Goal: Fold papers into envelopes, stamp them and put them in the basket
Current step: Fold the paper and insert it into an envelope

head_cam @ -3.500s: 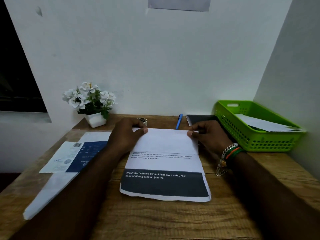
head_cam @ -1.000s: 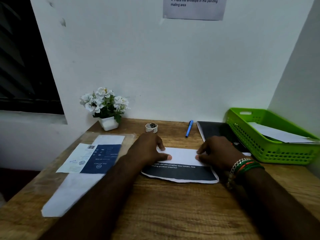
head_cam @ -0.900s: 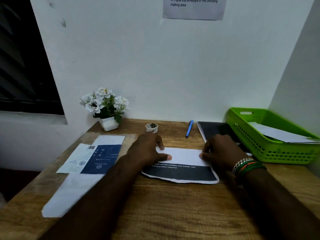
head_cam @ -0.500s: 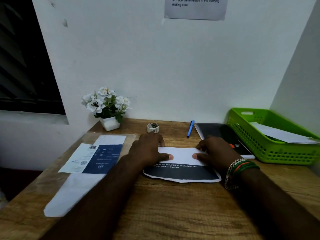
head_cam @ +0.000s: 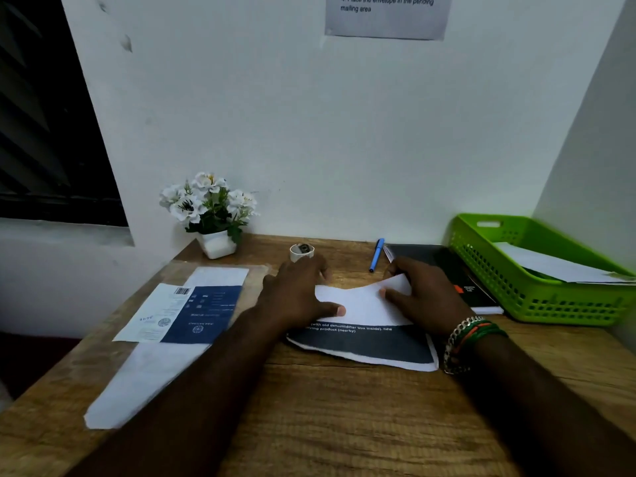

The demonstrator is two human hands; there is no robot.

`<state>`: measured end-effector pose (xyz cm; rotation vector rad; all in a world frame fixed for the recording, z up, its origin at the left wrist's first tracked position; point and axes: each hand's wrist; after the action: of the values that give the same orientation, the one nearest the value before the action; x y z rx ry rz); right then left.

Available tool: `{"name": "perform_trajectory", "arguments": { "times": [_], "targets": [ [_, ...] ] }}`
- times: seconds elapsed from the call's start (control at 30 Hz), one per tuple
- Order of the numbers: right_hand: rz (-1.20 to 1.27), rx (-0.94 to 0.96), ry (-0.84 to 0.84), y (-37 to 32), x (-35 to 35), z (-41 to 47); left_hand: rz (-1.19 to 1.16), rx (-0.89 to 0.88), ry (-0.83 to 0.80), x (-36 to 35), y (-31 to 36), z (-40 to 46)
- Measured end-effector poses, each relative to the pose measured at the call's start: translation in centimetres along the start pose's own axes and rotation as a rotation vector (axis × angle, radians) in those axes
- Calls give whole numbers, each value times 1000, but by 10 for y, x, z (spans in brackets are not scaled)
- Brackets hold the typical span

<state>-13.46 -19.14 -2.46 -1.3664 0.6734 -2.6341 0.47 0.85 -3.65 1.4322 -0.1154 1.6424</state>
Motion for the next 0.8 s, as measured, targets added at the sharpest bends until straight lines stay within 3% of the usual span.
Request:
{"name": "perform_trajectory", "arguments": {
  "times": [0.17,0.33,0.47,0.53,0.67,0.8],
  "targets": [
    [154,-26,78,-3,-7,0,-109,-123,115,-4,10,-1],
    [400,-170,103,0,-7,3,-134,1,168,1,0,8],
    [439,-228,147,10,0,7,-102,139,198,14,-19,13],
    [456,-243,171,14,7,8,-196,186,261,14,-29,15],
    [562,-263,191,13,9,5,-460,155,269,10,-24,17],
    [584,-278,181,6,3,4,-445,102,238,3,-20,19]
  ]
}}
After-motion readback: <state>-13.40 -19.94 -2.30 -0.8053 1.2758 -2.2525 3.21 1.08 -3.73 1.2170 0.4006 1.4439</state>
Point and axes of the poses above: each hand's wrist, its own z-axis towards the middle knuckle, its own x-axis out of the back of the hand, y = z × x, and after that the axes turned 6 degrees about y, right-handed
